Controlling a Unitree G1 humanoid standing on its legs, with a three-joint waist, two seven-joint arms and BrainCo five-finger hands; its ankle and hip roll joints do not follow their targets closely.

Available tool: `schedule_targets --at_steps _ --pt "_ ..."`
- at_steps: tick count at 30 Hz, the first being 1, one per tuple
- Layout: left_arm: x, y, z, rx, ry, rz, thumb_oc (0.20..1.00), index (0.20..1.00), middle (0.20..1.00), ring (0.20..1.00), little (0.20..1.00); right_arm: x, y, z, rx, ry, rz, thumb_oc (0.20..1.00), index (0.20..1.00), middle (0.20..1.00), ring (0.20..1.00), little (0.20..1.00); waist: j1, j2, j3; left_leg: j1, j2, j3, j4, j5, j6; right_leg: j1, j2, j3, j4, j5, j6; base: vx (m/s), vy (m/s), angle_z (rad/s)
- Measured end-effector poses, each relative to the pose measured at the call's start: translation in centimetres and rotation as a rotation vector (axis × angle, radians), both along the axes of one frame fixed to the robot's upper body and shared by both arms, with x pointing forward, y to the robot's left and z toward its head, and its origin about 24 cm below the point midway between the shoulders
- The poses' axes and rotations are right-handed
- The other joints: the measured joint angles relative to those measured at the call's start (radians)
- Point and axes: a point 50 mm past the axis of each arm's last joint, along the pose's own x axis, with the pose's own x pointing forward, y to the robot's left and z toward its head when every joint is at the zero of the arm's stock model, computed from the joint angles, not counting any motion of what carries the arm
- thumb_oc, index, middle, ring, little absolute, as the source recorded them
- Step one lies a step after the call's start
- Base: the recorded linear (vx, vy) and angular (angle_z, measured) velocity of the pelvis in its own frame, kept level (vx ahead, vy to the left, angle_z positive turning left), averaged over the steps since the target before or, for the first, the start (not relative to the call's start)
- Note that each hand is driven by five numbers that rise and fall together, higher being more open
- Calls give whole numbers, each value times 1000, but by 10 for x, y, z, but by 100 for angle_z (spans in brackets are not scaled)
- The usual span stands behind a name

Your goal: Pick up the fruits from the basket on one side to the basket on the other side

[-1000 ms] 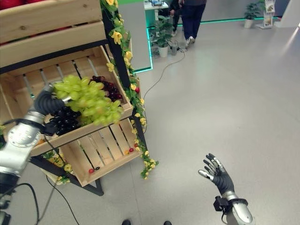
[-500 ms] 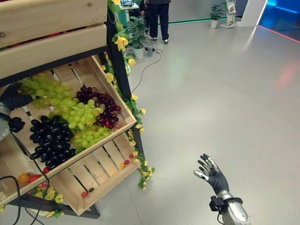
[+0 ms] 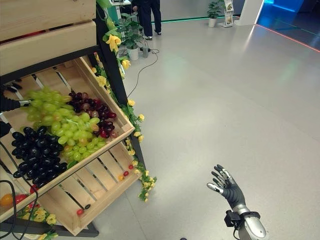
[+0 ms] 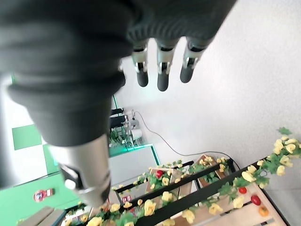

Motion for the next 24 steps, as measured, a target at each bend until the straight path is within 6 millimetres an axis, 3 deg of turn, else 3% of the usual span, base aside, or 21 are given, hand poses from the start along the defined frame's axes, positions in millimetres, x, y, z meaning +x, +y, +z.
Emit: schedule_targets --at_steps 16,18,19,22,23,24 --pt "4 -10 5 119 75 -29 1000 1000 1000 1000 1000 -5 1 -4 3 19 12 1000 1000 1000 1000 1000 3 3 -12 10 -2 -27 0 10 2 24 -3 -40 -1 -2 0 -10 -30 6" --pt "7 -28 7 147 61 -105 1000 1000 1000 1000 1000 -4 1 -3 3 19 12 1000 1000 1000 1000 1000 10 1 -14 10 -2 -32 0 10 2 28 -2 -45 0 -3 1 -7 -52 4" --pt "0 -49 0 148 34 -209 1000 1000 1000 1000 1000 -5 -1 -3 2 18 5 1000 1000 1000 1000 1000 17 5 -18 12 -5 -38 0 9 1 29 -4 -47 -1 -3 1 0 0 0" --pt "-12 -89 -36 89 118 -440 1000 1000 1000 1000 1000 -6 -9 -2 -6 21 -35 1000 1000 1000 1000 1000 24 15 -27 13 -4 -40 0 8 1 30 -4 -50 -1 -6 1 6 -42 3" --pt "-12 -90 -40 80 142 -452 1000 1000 1000 1000 1000 -6 -9 -3 -6 24 -38 1000 1000 1000 1000 1000 25 16 -27 13 -3 -41 0 9 1 30 -3 -50 -1 -6 1 1 -88 1" --pt "-12 -99 -58 -53 154 -495 1000 1000 1000 1000 1000 -7 -15 -2 -10 20 -76 1000 1000 1000 1000 1000 29 25 -33 15 -3 -42 0 8 0 33 -2 -53 -1 -10 6 2 -50 4"
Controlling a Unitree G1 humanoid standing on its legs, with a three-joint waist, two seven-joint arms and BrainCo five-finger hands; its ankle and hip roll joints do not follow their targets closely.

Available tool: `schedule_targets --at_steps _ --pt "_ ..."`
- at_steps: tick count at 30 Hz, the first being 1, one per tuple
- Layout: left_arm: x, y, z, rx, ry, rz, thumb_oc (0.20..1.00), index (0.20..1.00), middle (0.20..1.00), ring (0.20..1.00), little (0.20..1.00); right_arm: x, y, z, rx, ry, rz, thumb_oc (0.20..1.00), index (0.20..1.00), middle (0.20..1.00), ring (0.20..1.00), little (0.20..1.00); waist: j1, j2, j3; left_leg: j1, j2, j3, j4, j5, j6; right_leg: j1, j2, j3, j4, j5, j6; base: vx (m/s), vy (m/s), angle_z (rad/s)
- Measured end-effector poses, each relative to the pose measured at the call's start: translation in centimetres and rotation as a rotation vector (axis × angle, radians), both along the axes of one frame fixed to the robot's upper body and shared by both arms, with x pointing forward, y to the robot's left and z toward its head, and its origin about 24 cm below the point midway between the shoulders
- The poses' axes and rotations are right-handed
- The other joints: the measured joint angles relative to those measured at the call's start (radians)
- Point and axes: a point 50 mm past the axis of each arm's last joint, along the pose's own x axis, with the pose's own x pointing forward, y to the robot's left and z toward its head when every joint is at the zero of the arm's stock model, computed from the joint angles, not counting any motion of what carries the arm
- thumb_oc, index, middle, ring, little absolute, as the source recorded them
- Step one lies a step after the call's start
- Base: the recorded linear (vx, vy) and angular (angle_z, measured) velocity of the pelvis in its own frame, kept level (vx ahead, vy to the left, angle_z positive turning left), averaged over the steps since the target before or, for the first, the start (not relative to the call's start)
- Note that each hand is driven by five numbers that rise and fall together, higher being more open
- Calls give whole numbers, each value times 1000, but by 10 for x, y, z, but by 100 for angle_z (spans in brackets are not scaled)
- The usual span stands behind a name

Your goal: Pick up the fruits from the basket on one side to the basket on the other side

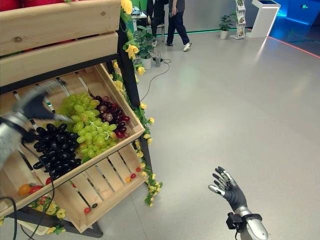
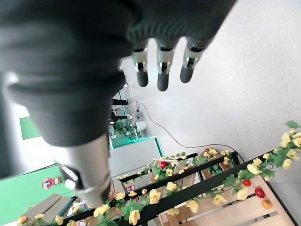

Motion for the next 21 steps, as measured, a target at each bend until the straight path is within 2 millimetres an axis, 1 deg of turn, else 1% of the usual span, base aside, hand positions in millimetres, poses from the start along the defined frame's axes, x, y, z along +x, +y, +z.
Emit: schedule_targets --at_steps 1,2,4,5,6,9,10,11,12,13,14,15,16,17,18,19,20,21 --pt "0 -6 -10 -43 29 -25 1000 1000 1000 1000 1000 0 -2 1 -5 -2 -18 1000 1000 1000 1000 1000 1 5 -3 1 0 0 0 0 0 1 0 -2 0 0 0 -21 -113 5" --pt "-2 -17 -27 -126 66 -62 1000 1000 1000 1000 1000 1 -6 3 -17 -9 -44 1000 1000 1000 1000 1000 0 10 -8 1 0 -1 0 0 0 2 0 -2 -4 0 0 -22 -65 6" --pt "-2 -36 -47 -278 101 -115 1000 1000 1000 1000 1000 2 -11 5 -38 -11 -81 1000 1000 1000 1000 1000 1 17 -11 5 -2 -9 0 0 0 11 -1 -6 -2 -2 -1 -34 -86 11" --pt "-4 -46 -58 -301 148 -153 1000 1000 1000 1000 1000 4 -11 6 -41 -18 -89 1000 1000 1000 1000 1000 1 16 -12 12 1 -11 0 0 -1 14 1 -10 -1 -6 -2 -52 -107 7" --pt "-4 -52 -63 -343 160 -166 1000 1000 1000 1000 1000 5 -12 8 -45 -26 -96 1000 1000 1000 1000 1000 0 16 -13 14 1 -11 0 -1 -2 16 2 -12 -2 -6 -3 -62 -138 3" --pt "-4 -78 -82 -589 180 -226 1000 1000 1000 1000 1000 8 -17 13 -56 -52 -140 1000 1000 1000 1000 1000 -3 30 -22 16 2 -14 0 -2 -5 19 2 -11 -3 -8 -4 -55 -127 3" --pt "-6 -89 -88 -634 202 -257 1000 1000 1000 1000 1000 8 -18 13 -57 -53 -150 1000 1000 1000 1000 1000 -7 33 -23 17 3 -19 1 0 -5 23 4 -12 -2 -8 -5 -67 -139 7" --pt "-7 -95 -92 -673 216 -274 1000 1000 1000 1000 1000 7 -19 13 -58 -52 -155 1000 1000 1000 1000 1000 -13 34 -23 18 3 -24 1 1 -5 25 8 -12 -2 -9 -6 -114 -203 11" --pt "-11 -103 -103 -734 254 -286 1000 1000 1000 1000 1000 8 -19 14 -58 -54 -158 1000 1000 1000 1000 1000 -27 37 -22 20 5 -26 1 2 -6 29 13 -14 -3 -12 -9 -71 -113 6" --pt "-14 -109 -111 -764 289 -293 1000 1000 1000 1000 1000 7 -19 13 -60 -54 -163 1000 1000 1000 1000 1000 -33 37 -21 20 7 -26 4 6 -10 29 16 -13 0 -13 -10 -120 -155 4" --pt "-15 -115 -110 -818 265 -308 1000 1000 1000 1000 1000 4 -22 11 -66 -45 -185 1000 1000 1000 1000 1000 -34 34 -15 14 11 -29 20 2 -15 31 15 -13 -5 -14 -14 -53 -44 -2" --pt "-15 -117 -108 -827 266 -320 1000 1000 1000 1000 1000 3 -22 10 -67 -40 -194 1000 1000 1000 1000 1000 -36 34 -12 14 14 -32 23 1 -17 31 20 -13 -1 -14 -15 -271 -137 -2" --pt "-15 -117 -107 -840 267 -330 1000 1000 1000 1000 1000 3 -23 11 -71 -44 -207 1000 1000 1000 1000 1000 -44 39 -3 15 17 -34 28 -3 -22 36 26 -12 -5 -14 -18 -234 -90 -1" --pt "-15 -118 -107 -856 267 -331 1000 1000 1000 1000 1000 3 -24 11 -79 -45 -217 1000 1000 1000 1000 1000 -55 36 5 5 14 -37 50 0 -26 28 35 -11 12 -15 -25 -314 -105 1" --pt "-14 -117 -105 -890 251 -330 1000 1000 1000 1000 1000 5 -24 12 -83 -55 -228 1000 1000 1000 1000 1000 -60 26 30 -14 5 -63 107 -9 -44 25 14 -7 28 -23 -38 -241 -32 -17" --pt "-15 -114 -106 -940 232 -308 1000 1000 1000 1000 1000 2 -25 11 -87 -49 -241 1000 1000 1000 1000 1000 -58 -5 56 -45 -29 -115 228 -45 -95 18 -17 14 42 -25 -45 -198 -34 -37" --pt "-17 -110 -109 -978 225 -287 1000 1000 1000 1000 1000 2 -24 11 -83 -51 -244 1000 1000 1000 1000 1000 -59 -9 55 -55 -59 -143 310 -99 -128 9 -31 34 50 -24 -40 -165 -18 -101" --pt "-25 -103 -115 -1052 199 -242 1000 1000 1000 1000 1000 7 -22 18 -86 -90 -234 1000 1000 1000 1000 1000 -56 -7 54 -36 -127 -193 424 -175 -112 -7 -50 97 74 -20 -20 -162 37 -115"
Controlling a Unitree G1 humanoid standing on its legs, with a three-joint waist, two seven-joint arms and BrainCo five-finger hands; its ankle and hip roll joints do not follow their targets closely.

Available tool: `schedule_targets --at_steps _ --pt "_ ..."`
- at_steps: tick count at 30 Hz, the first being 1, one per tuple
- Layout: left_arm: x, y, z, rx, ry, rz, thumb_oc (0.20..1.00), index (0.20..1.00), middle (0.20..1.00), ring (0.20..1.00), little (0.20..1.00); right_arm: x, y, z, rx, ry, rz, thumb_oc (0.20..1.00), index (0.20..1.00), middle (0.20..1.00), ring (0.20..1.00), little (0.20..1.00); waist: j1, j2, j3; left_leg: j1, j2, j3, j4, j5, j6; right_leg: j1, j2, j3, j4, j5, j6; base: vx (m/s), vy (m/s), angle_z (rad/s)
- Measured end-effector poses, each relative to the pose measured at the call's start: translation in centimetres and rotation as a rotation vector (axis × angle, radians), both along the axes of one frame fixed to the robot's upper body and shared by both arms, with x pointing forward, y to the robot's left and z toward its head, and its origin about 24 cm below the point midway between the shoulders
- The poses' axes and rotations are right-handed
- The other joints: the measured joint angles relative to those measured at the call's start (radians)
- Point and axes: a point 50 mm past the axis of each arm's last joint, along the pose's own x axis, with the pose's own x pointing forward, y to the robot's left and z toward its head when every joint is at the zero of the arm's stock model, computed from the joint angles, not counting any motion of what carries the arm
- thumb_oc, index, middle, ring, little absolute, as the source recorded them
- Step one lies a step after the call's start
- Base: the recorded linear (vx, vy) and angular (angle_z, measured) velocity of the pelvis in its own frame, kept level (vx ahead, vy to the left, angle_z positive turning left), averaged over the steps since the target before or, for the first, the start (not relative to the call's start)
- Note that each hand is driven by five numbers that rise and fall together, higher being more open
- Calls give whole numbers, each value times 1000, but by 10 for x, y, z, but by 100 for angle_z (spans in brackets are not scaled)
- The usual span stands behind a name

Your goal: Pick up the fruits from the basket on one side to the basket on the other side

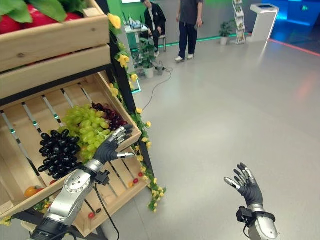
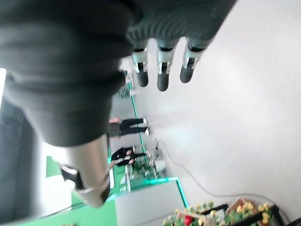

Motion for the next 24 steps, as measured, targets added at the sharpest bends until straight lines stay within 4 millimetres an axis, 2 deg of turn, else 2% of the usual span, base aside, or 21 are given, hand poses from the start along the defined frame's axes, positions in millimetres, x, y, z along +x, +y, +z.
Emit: schedule_targets --at_steps 1,2,4,6,7,8,9,10,11,12,13,14,15,16,17,19,20,21,22,23,24 --pt "-3 0 -1 -32 -2 1 1000 1000 1000 1000 1000 -1 -1 2 -10 -10 1 1000 1000 1000 1000 1000 -9 26 -3 29 -20 -1 -3 -46 49 -23 22 14 25 -4 11 -235 68 -92" --pt "-5 -2 -1 -42 1 -18 1000 1000 1000 1000 1000 -6 1 -4 6 12 -14 1000 1000 1000 1000 1000 -50 28 -2 53 -7 -15 -55 -71 92 -60 44 27 69 -13 14 -214 64 -58" --pt "-9 -6 -2 -73 1 -38 1000 1000 1000 1000 1000 -8 8 -8 35 11 -21 1000 1000 1000 1000 1000 -68 5 7 91 4 -28 -147 -70 107 -115 65 65 115 -19 21 -191 99 -62" --pt "-11 -17 -9 -105 35 -77 1000 1000 1000 1000 1000 -8 9 -10 57 -5 -53 1000 1000 1000 1000 1000 -86 -26 18 100 6 -2 -240 -48 180 -176 69 104 132 0 41 -423 126 -64" --pt "-12 -21 -11 -109 46 -96 1000 1000 1000 1000 1000 -10 10 -13 61 3 -54 1000 1000 1000 1000 1000 -97 -37 20 105 -3 15 -275 -36 199 -200 63 107 130 18 50 -498 62 -87" --pt "-12 -22 -8 -116 33 -106 1000 1000 1000 1000 1000 -10 13 -16 78 -1 -58 1000 1000 1000 1000 1000 -103 -63 25 72 -25 69 -269 -21 219 -253 62 134 112 68 74 -456 13 -125" --pt "-13 -20 -6 -109 16 -98 1000 1000 1000 1000 1000 -6 17 -15 81 -5 -42 1000 1000 1000 1000 1000 -85 -65 27 45 -15 117 -269 -19 224 -274 63 137 60 146 139 -362 -41 -157" --pt "-12 -15 -2 -96 0 -87 1000 1000 1000 1000 1000 0 21 -14 84 -14 -23 1000 1000 1000 1000 1000 -73 -65 34 25 -9 133 -275 -16 228 -288 58 121 28 175 195 -332 -83 -137" --pt "-10 -6 0 -91 -11 -46 1000 1000 1000 1000 1000 2 26 -15 88 -13 -10 1000 1000 1000 1000 1000 -80 -71 38 -10 0 192 -269 -1 246 -296 28 9 32 128 208 -403 -104 -128" --pt "-13 1 0 -79 -20 -8 1000 1000 1000 1000 1000 5 30 -18 86 -1 7 1000 1000 1000 1000 1000 -57 -70 40 -10 19 264 -271 -3 244 -301 10 -136 65 99 181 -383 -95 -192" --pt "-19 16 -3 -85 -23 84 1000 1000 1000 1000 1000 8 35 -17 82 -5 33 1000 1000 1000 1000 1000 -2 -66 49 -28 51 306 -250 -4 244 -290 -21 -238 169 23 153 -267 -47 -156" --pt "-18 19 -3 -93 -25 112 1000 1000 1000 1000 1000 4 33 -18 76 -4 23 1000 1000 1000 1000 1000 -7 -52 52 -29 57 246 -239 -13 230 -274 -27 -235 213 -6 161 -211 -85 -128" --pt "-20 21 -4 -102 -31 132 1000 1000 1000 1000 1000 -2 31 -21 75 12 12 1000 1000 1000 1000 1000 8 -50 56 -15 64 239 -250 3 222 -182 -49 -209 204 -6 148 -235 -131 -23" --pt "-20 23 -3 -89 -33 134 1000 1000 1000 1000 1000 -2 32 -22 79 14 12 1000 1000 1000 1000 1000 13 -58 55 -15 69 247 -246 6 218 -132 -61 -185 185 -2 155 -233 -130 -48" --pt "-19 24 -2 -87 -37 152 1000 1000 1000 1000 1000 3 35 -20 81 3 23 1000 1000 1000 1000 1000 37 -55 59 -15 82 280 -235 10 216 -94 -80 -151 213 -59 156 -99 -65 -65" --pt "-20 28 0 -50 -50 164 1000 1000 1000 1000 1000 11 39 -14 86 -33 37 1000 1000 1000 1000 1000 67 -69 55 -27 73 284 -231 15 185 -16 -99 -162 113 -18 157 -197 -268 -64" --pt "-20 30 0 -32 -51 175 1000 1000 1000 1000 1000 19 41 -9 80 -55 49 1000 1000 1000 1000 1000 73 -54 65 -33 110 313 -239 34 180 -16 -117 -169 109 -48 161 -229 -308 -31" --pt "-21 32 -3 -22 -44 202 1000 1000 1000 1000 1000 26 43 -5 69 -66 58 1000 1000 1000 1000 1000 85 -51 65 -23 133 373 -245 44 169 -30 -133 -222 135 -76 122 -128 -186 -89" --pt "-26 36 -8 1 -29 243 1000 1000 1000 1000 1000 34 48 -2 50 -80 77 1000 1000 1000 1000 1000 117 -50 59 -14 151 423 -257 47 142 -57 -165 -265 138 -65 141 -130 -194 -101" --pt "-28 40 -8 31 -29 260 1000 1000 1000 1000 1000 38 52 1 48 -94 84 1000 1000 1000 1000 1000 121 -72 49 -17 159 440 -259 54 123 -55 -189 -272 110 -52 118 -135 -316 -109" --pt "-31 49 -8 71 -26 286 1000 1000 1000 1000 1000 40 58 0 46 -89 97 1000 1000 1000 1000 1000 138 -106 36 -16 156 472 -257 66 102 -68 -208 -330 90 -43 78 -35 -463 -111"
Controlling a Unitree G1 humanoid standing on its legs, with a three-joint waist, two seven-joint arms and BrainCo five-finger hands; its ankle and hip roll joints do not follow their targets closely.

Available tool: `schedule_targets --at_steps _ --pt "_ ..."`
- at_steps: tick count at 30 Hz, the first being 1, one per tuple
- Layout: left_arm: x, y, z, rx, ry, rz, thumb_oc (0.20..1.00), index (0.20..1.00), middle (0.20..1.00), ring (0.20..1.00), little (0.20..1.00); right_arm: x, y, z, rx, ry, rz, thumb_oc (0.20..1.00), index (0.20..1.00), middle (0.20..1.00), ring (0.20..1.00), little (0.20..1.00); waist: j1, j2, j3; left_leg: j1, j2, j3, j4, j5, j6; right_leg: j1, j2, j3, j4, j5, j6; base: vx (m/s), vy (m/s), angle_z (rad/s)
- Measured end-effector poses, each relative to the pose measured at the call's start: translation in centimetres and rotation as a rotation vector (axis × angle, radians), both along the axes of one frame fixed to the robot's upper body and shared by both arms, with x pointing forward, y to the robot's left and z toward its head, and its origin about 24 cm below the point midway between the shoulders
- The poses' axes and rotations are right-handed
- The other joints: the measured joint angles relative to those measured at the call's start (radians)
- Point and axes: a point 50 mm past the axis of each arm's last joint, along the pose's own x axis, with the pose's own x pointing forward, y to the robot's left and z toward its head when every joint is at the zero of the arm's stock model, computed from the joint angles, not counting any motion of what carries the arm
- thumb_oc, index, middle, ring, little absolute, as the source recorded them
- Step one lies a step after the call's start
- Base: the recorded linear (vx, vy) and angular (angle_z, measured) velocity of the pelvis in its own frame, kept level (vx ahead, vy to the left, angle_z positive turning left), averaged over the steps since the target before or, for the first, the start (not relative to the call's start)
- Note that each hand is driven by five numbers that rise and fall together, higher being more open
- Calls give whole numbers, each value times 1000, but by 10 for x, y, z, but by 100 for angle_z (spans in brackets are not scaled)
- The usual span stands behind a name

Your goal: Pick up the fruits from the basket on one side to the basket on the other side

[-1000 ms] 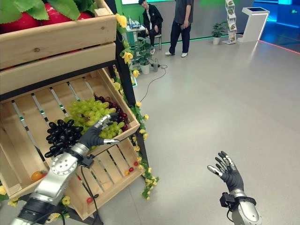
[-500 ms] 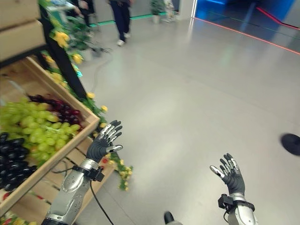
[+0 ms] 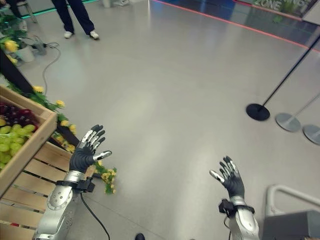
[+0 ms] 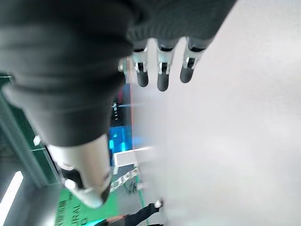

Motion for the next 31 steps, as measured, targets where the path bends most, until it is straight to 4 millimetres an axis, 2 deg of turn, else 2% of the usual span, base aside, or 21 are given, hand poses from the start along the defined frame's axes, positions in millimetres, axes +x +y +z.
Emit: schedule_targets --at_steps 1,2,3,4,6,7,8,9,10,12,13,14,15,16,17,18,19,20,22,25,31 --pt "-11 12 -14 -22 49 82 1000 1000 1000 1000 1000 4 5 -3 -32 20 25 1000 1000 1000 1000 1000 27 9 -9 28 55 49 -18 17 -36 -7 9 -91 -2 -1 46 20 -377 -147" --pt "-21 23 -29 -42 96 162 1000 1000 1000 1000 1000 4 7 -6 -45 34 27 1000 1000 1000 1000 1000 35 23 -22 48 86 19 -31 24 -65 11 58 -65 -35 47 47 81 -424 -126" --pt "-23 25 -39 -61 136 192 1000 1000 1000 1000 1000 -1 2 -9 -55 51 10 1000 1000 1000 1000 1000 34 35 -26 49 106 -21 -31 28 -60 27 84 -61 -50 50 36 84 -312 -56" --pt "-27 22 -52 -87 187 212 1000 1000 1000 1000 1000 -8 -9 -14 -95 85 -16 1000 1000 1000 1000 1000 18 54 -37 48 128 -78 -39 37 -48 29 130 -62 -51 39 16 107 -432 0" --pt "-28 16 -69 -114 246 222 1000 1000 1000 1000 1000 -21 -26 -24 -149 156 -49 1000 1000 1000 1000 1000 -13 75 -48 32 164 -116 -32 42 -42 40 171 -51 -44 16 -3 78 -410 18" --pt "-32 14 -84 -116 306 234 1000 1000 1000 1000 1000 -29 -36 -31 -186 208 -68 1000 1000 1000 1000 1000 -34 76 -53 31 183 -128 -24 70 -52 41 193 -51 -37 -1 -17 56 -342 10" --pt "-38 17 -105 -113 399 268 1000 1000 1000 1000 1000 -36 -43 -42 -217 272 -71 1000 1000 1000 1000 1000 -38 74 -54 31 200 -143 -15 87 -33 46 213 -45 -41 -8 -30 66 -360 -1" --pt "-40 18 -113 -114 444 284 1000 1000 1000 1000 1000 -38 -45 -46 -226 299 -73 1000 1000 1000 1000 1000 -41 72 -55 32 206 -147 -11 94 -26 52 220 -33 -46 -9 -36 42 -239 -11" --pt "-55 23 -130 -107 541 321 1000 1000 1000 1000 1000 -44 -46 -53 -237 340 -77 1000 1000 1000 1000 1000 -55 70 -55 29 218 -159 -4 120 -20 59 238 -25 -56 -14 -52 35 -236 0" --pt "-67 25 -155 -63 684 347 1000 1000 1000 1000 1000 -58 -53 -75 -254 471 -91 1000 1000 1000 1000 1000 -52 63 -54 16 220 -227 26 163 -28 83 245 -18 -75 -17 -69 31 -216 10" --pt "-74 25 -161 -48 725 353 1000 1000 1000 1000 1000 -62 -55 -80 -256 500 -99 1000 1000 1000 1000 1000 -48 64 -50 5 219 -241 46 183 -48 91 250 -18 -83 -15 -75 38 -171 13" --pt "-81 25 -169 -5 776 344 1000 1000 1000 1000 1000 -67 -57 -85 -262 534 -109 1000 1000 1000 1000 1000 -46 48 -39 -42 195 -281 113 145 -87 105 241 -14 -102 -12 -84 56 -85 3" --pt "-89 22 -181 32 863 334 1000 1000 1000 1000 1000 -74 -60 -95 -262 603 -129 1000 1000 1000 1000 1000 -36 28 -35 -48 74 -369 87 76 -153 112 196 0 -122 -2 -80 25 -47 -8" --pt "-95 20 -185 33 887 334 1000 1000 1000 1000 1000 -78 -61 -97 -266 619 -134 1000 1000 1000 1000 1000 -25 32 -33 -52 33 -371 56 77 -134 108 194 7 -125 0 -78 31 -56 -33" --pt "-107 18 -194 26 941 349 1000 1000 1000 1000 1000 -85 -66 -107 -268 686 -149 1000 1000 1000 1000 1000 -21 68 -29 -43 1 -348 2 115 -68 113 216 18 -127 6 -76 -3 2 -20" --pt "-113 19 -198 28 977 362 1000 1000 1000 1000 1000 -88 -63 -113 -255 729 -150 1000 1000 1000 1000 1000 -23 80 -29 -33 11 -308 -13 100 -40 125 233 16 -129 1 -75 17 12 13" --pt "-119 23 -201 33 1006 378 1000 1000 1000 1000 1000 -99 -57 -123 -250 782 -134 1000 1000 1000 1000 1000 -28 84 -30 -20 14 -313 -41 102 -39 123 242 13 -120 -13 -72 21 38 30" --pt "-119 23 -202 33 1017 384 1000 1000 1000 1000 1000 -102 -54 -127 -250 812 -125 1000 1000 1000 1000 1000 -27 81 -29 -11 14 -314 -58 98 -41 122 250 15 -120 -24 -66 37 79 22" --pt "-139 22 -219 20 1160 410 1000 1000 1000 1000 1000 -127 -53 -149 -220 981 -147 1000 1000 1000 1000 1000 -28 73 -29 31 21 -319 -122 105 -39 152 256 1 -131 -22 -64 61 79 11" --pt "-162 19 -226 6 1244 408 1000 1000 1000 1000 1000 -144 -49 -156 -199 1054 -136 1000 1000 1000 1000 1000 -28 63 -37 58 10 -315 -151 106 -36 160 249 8 -144 -26 -54 56 43 -1" --pt "-162 18 -226 -24 1244 398 1000 1000 1000 1000 1000 -154 -48 -160 -184 1096 -125 1000 1000 1000 1000 1000 -29 83 -61 72 3 -313 -166 108 -33 178 249 9 -164 -13 -55 11 18 0"
